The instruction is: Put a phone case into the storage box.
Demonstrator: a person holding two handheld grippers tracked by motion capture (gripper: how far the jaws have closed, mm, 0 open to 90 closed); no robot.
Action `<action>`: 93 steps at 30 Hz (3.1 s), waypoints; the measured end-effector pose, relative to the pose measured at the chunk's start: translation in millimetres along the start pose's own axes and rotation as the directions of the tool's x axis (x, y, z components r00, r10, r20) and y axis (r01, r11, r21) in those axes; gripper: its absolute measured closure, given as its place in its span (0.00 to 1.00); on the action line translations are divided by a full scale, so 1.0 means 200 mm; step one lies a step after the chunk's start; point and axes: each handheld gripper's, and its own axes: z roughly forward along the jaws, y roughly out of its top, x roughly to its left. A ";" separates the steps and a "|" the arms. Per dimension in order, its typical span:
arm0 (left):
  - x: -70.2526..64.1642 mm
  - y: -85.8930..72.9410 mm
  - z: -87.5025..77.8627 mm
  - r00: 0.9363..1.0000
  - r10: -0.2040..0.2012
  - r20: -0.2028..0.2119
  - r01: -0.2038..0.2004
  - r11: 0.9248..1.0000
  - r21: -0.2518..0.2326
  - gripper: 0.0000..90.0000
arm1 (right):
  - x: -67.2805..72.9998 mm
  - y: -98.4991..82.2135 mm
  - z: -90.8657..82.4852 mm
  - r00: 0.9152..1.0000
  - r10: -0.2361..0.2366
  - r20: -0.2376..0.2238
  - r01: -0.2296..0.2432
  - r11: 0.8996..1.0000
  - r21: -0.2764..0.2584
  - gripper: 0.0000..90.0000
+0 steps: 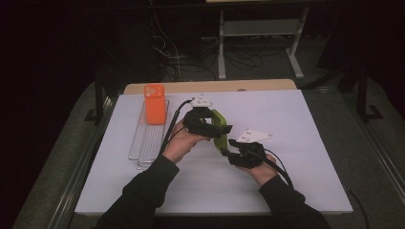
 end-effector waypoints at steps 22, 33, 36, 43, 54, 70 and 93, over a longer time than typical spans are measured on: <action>0.12 0.11 -0.22 0.996 0.006 -0.086 -0.004 1.000 0.022 0.17 | -0.15 -0.14 -0.14 0.999 0.012 0.051 -0.018 0.993 0.113 0.14; 0.28 0.19 -0.41 0.986 -0.013 -0.166 0.014 1.000 0.007 0.17 | -0.20 -0.21 -0.20 0.999 0.013 0.049 -0.020 0.992 0.126 0.01; 0.32 0.21 -0.46 0.980 -0.027 -0.197 0.027 1.000 -0.006 0.17 | -0.20 -0.23 -0.21 0.999 0.008 0.049 -0.015 0.992 0.129 0.01; 0.39 0.25 -0.58 0.966 -0.022 -0.258 0.018 1.000 -0.018 0.17 | -0.22 -0.28 -0.24 1.000 0.020 0.024 -0.023 0.991 0.129 0.00; 0.49 0.27 -0.65 0.942 -0.034 -0.333 0.028 0.999 -0.024 0.17 | -0.22 -0.31 -0.28 0.999 0.032 0.027 -0.035 0.991 0.129 0.00; 0.72 0.15 -0.64 0.868 -0.113 -0.484 0.134 0.991 0.009 0.17 | -0.22 -0.32 -0.28 0.999 0.021 0.033 -0.026 0.991 0.134 0.00; 0.82 -0.09 -0.51 0.803 -0.194 -0.563 0.282 0.957 0.072 0.17 | -0.22 -0.31 -0.27 0.999 0.015 0.032 -0.020 0.991 0.135 0.00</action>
